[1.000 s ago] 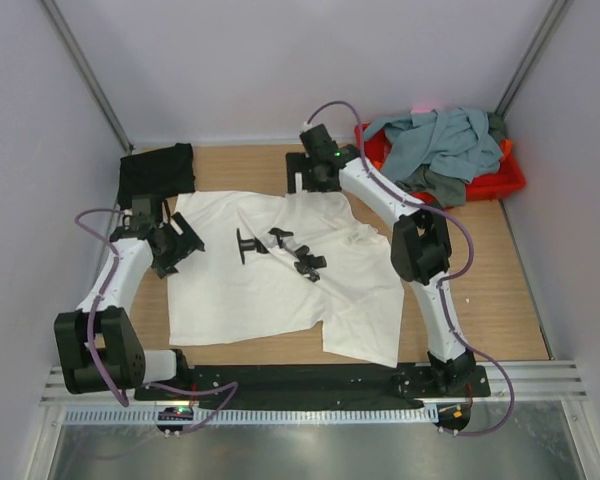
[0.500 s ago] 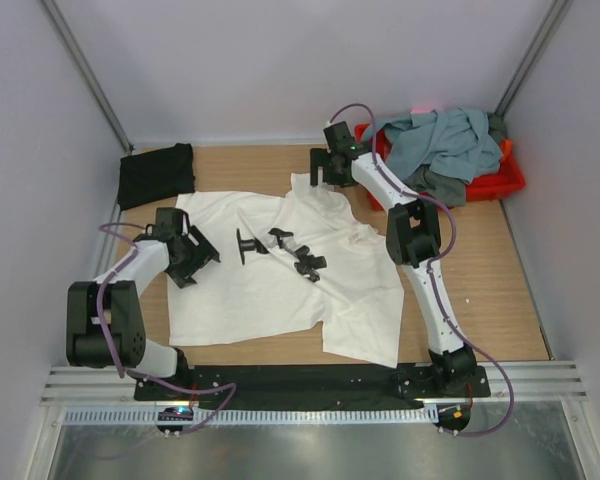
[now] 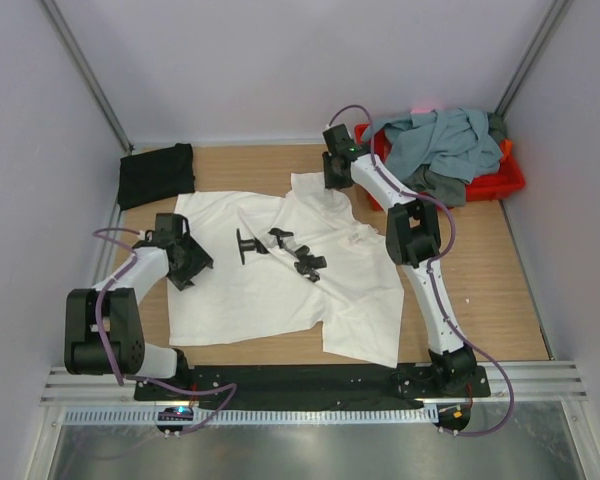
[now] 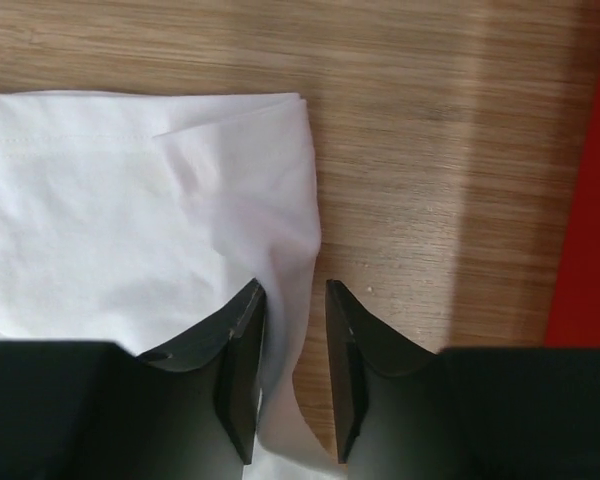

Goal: Fold and stack the t-shirts
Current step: Flatten the tshirt out

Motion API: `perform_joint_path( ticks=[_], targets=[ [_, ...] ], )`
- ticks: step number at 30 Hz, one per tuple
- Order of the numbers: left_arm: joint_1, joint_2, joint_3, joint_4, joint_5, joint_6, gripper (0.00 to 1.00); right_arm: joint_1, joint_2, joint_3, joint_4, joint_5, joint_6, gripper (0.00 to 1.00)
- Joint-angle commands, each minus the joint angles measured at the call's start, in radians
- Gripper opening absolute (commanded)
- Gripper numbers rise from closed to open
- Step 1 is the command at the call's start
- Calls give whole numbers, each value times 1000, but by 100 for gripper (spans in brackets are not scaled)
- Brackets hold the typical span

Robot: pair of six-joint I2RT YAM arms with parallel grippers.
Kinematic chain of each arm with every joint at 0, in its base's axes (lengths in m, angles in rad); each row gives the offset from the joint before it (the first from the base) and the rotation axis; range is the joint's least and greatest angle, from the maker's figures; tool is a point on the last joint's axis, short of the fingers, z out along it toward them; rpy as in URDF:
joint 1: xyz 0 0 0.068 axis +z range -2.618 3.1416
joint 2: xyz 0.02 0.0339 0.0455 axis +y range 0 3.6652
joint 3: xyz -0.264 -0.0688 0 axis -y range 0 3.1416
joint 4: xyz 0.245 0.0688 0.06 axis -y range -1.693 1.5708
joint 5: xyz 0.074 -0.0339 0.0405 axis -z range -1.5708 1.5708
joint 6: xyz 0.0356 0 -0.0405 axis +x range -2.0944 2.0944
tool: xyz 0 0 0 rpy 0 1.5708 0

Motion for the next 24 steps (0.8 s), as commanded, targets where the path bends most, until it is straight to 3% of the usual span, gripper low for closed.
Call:
perform_joint_path(
  ticks=[1,4,5,9,13,18,22,24],
  targets=[
    [1,-32,-7,31,-46,-1,64,2,-71,9,10,78,-31,34],
    [1,-33,-15,25,-64,0,49,1,-86,6,30,107,-56,13],
    [1,-33,-18,22,-80,-3,38,-2,-92,6,36,114,-64,6],
    [1,-15,-21,16,-104,-11,16,-19,-103,11,88,129,-107,1],
    [1,-20,-15,2,-127,-15,0,-54,-88,23,203,161,-153,1],
    [3,-61,8,-79,-222,-6,0,-84,-28,75,297,144,-205,2],
    [3,-98,1,-102,-270,-9,0,-84,13,81,398,137,-222,14],
    [6,-113,4,-125,-300,-11,0,-84,32,93,417,141,-219,30]
  ],
)
